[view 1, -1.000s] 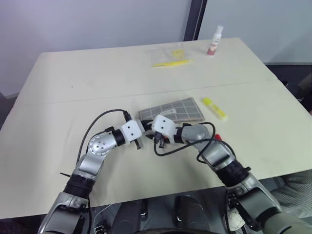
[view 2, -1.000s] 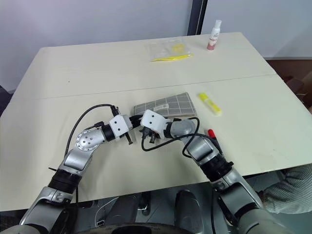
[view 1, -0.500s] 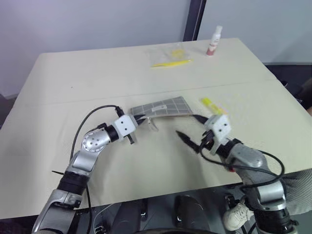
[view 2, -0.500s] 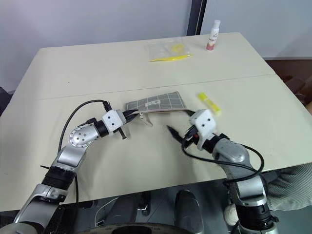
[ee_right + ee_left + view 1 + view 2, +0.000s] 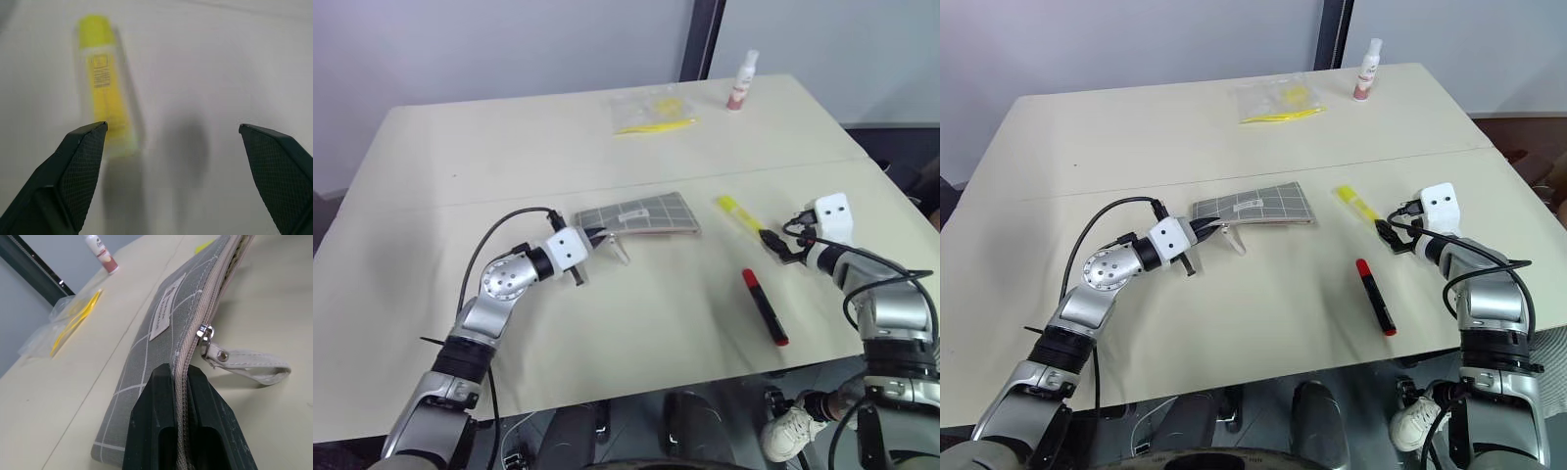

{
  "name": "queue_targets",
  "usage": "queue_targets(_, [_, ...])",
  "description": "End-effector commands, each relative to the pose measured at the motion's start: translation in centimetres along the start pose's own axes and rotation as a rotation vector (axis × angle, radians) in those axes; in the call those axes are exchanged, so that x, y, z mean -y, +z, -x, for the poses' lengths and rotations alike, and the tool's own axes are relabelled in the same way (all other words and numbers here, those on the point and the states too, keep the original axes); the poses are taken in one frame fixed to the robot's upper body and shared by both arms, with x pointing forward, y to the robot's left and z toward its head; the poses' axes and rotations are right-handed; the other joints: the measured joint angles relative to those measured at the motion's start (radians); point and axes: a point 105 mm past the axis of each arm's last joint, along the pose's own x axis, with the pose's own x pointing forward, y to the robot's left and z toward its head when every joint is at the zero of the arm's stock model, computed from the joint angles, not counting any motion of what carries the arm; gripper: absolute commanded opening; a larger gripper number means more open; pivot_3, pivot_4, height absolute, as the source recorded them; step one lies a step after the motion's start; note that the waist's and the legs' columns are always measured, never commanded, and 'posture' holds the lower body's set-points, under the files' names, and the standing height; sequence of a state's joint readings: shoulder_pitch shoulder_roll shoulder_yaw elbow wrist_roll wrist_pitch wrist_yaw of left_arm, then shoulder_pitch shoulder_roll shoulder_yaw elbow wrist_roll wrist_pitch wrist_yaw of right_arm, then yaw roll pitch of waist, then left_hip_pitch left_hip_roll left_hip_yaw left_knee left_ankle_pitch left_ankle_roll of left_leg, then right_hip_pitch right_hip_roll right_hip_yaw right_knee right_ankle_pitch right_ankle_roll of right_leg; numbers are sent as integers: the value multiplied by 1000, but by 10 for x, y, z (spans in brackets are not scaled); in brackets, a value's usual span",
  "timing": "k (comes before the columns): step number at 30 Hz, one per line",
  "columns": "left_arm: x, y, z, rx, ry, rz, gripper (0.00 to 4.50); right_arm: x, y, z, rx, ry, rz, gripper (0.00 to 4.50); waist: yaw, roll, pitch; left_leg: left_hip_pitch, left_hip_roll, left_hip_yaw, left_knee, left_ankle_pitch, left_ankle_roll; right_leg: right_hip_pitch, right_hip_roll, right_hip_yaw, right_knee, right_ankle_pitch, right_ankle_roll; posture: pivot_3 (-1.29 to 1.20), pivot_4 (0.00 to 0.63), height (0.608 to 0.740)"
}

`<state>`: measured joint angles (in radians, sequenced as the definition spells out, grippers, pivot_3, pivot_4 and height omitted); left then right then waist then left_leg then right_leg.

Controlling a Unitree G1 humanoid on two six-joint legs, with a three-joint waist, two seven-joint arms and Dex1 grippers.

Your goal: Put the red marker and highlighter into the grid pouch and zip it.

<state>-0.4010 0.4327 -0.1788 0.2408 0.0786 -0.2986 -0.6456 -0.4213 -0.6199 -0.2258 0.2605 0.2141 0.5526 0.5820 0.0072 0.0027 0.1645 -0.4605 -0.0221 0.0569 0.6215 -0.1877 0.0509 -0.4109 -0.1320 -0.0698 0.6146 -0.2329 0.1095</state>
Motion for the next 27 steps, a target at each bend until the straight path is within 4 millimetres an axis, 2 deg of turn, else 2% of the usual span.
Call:
queue_targets(1, [-7, 8, 4, 23, 33, -29, 0, -4, 14, -4, 40, 63, 6, 4466, 2, 0, 0, 0, 0, 0, 1, 0, 0, 0, 0, 0, 0, 0, 0, 0, 150, 740])
queue_targets(6, [-6, 9, 6, 19, 42, -27, 0, -14, 22, -7, 51, 124, 17, 4466, 7, 0, 0, -1, 0, 0, 1, 0, 0, 0, 0, 0, 0, 0, 0, 0, 150, 740])
queue_targets(10, [-6, 9, 6, 19, 43, -27, 0, -12, 7, -10, -17, 110, 72, 4466, 6, 0, 0, -1, 0, 0, 2, 0, 0, 0, -1, 0, 0, 0, 0, 0, 150, 740])
queue_targets(13, [-5, 11, 4, 23, 38, -30, 0, -10, -3, -12, -68, 92, 83, 3620, 6, 0, 0, -1, 0, 0, 2, 0, 0, 0, -1, 0, 0, 0, -1, 0, 150, 740])
queue_targets(15, [-6, 12, 3, 26, 37, -30, 0, -7, -5, -13, -80, 67, 116, 2596, 6, 0, 0, -1, 0, 0, 2, 0, 0, 0, -1, 0, 0, 0, -1, 0, 150, 740])
queue_targets(18, [-6, 13, 1, 30, 29, -30, 0, -15, 0, -11, -46, 107, 101, 1016, 7, 0, 0, -1, 0, 0, 2, -1, 0, 1, -1, 0, 0, 0, -1, 0, 150, 740])
queue_targets(19, [-7, 14, 1, 31, 26, -26, 0, -24, 7, -8, -3, 166, 119, 849, 8, 0, 0, -1, 0, 0, 2, -1, 0, 1, -1, 0, 0, -1, -1, 0, 150, 740])
queue_targets(22, [-9, 14, 0, 27, 23, -26, 0, -49, 32, 10, 137, 322, 134, 866, 8, 1, 1, -1, 0, -1, 2, -1, 0, 0, -1, 0, 0, -1, -1, 0, 150, 740])
queue_targets(23, [-10, 13, 0, 21, 22, -35, 0, -59, 41, 21, 195, 375, 189, 866, 8, 1, 1, -2, 0, -1, 2, -1, 0, 0, -1, 0, 0, 0, 0, 0, 150, 740])
queue_targets(25, [-13, 12, -2, 13, 27, -47, 0, -74, 46, 40, 249, 457, 308, 866, 6, 1, 1, -2, 0, -1, 2, -1, 0, 0, -1, 0, 0, 0, 0, 0, 150, 740])
queue_targets(27, [-14, 12, -3, 11, 31, -48, 0, -84, 48, 52, 280, 511, 329, 866, 7, 1, 1, -1, 0, -1, 2, -1, 0, 0, 0, -1, 0, 0, 1, 0, 150, 740])
